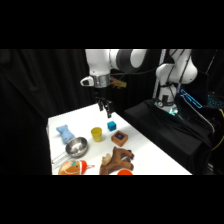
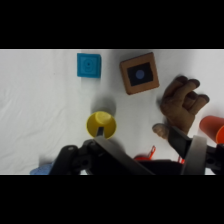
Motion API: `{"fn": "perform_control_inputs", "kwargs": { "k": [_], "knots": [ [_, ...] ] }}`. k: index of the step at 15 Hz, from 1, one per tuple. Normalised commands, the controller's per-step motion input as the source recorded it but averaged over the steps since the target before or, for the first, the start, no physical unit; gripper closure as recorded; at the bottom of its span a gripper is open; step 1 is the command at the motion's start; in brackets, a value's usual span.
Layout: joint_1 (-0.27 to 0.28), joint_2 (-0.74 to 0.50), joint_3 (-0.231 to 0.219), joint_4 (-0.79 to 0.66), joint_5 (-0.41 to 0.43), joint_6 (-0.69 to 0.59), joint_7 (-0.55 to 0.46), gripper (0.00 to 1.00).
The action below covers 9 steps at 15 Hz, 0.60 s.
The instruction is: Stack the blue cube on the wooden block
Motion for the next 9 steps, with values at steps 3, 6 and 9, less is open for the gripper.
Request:
{"fn": "perform_control_inputs", "kwargs": {
  "k": [3, 6, 9],
  "knots": [
    [-0.032, -0.06, 0.000, -0.06, -0.016, 0.08, -0.02, 0.00],
    [-0.087, -0.15, -0.052, -0.19, 0.005, 0.18, -0.09, 0.00],
    [-0.112, -0.19, -0.086, -0.25, 0.033, 0.22, -0.15, 0.00]
  ]
}}
